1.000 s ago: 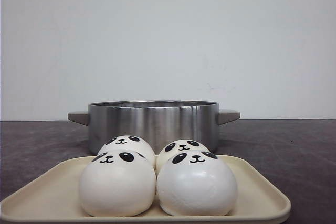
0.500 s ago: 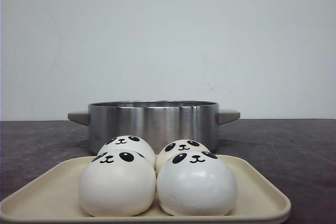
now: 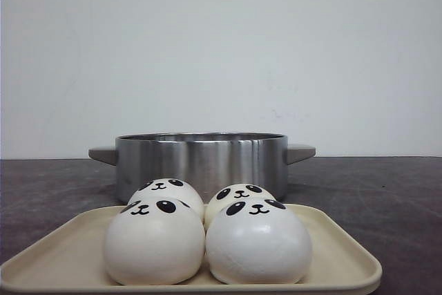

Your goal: Steam buns

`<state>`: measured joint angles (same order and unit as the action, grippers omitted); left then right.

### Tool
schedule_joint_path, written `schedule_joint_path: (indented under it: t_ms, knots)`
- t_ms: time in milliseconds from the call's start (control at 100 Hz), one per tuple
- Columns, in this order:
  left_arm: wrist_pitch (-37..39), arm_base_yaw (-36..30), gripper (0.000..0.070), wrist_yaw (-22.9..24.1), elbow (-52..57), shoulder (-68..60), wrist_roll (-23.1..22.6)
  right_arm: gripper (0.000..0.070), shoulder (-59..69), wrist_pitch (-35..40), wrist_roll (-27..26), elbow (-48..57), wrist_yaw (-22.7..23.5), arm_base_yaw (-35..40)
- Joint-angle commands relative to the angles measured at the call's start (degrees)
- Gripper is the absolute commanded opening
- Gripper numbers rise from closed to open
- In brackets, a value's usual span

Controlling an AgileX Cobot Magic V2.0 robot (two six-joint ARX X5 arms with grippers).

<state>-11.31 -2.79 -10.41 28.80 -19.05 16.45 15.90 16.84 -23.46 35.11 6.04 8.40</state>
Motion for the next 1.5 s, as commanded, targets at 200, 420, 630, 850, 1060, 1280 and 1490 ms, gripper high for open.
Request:
schedule_joint_path:
  t_ms: [200, 420, 630, 850, 1060, 1280, 1490]
  knots:
    - [-5.2, -1.1, 0.016, -2.7, 18.9, -16.6, -3.4, 0.01, 12.5, 2.5, 6.3, 16.5, 10.3, 0.0]
    - [-11.5, -1.8, 0.07, -11.3, 20.6, -19.6, -3.8, 0.058, 20.5, 10.0, 6.3, 19.1, 18.0, 1.5]
    - [-15.8, -5.8, 0.07, -11.3, 20.6, -19.8, -3.8, 0.0546, 32.5, 21.6, 10.0, 25.6, 9.8, 12.7]
    - [-19.3, -8.7, 0.07, -11.2, 20.6, -21.4, -3.8, 0.0545, 47.5, 23.4, 4.3, 28.8, 2.4, 28.0]
    - [-21.8, -10.1, 0.07, -11.0, 20.6, -21.6, -3.8, 0.0528, 62.4, 26.2, -0.3, 28.8, 2.5, 32.0]
    - [-21.7, -12.5, 0.07, -10.9, 20.6, -21.6, -3.8, 0.0528, 74.8, 23.1, -1.8, 28.8, 3.1, 32.0]
    - [-21.7, -14.2, 0.07, -8.6, 20.6, -21.7, -3.8, 0.0528, 81.2, 18.7, -2.7, 28.8, 3.0, 32.0]
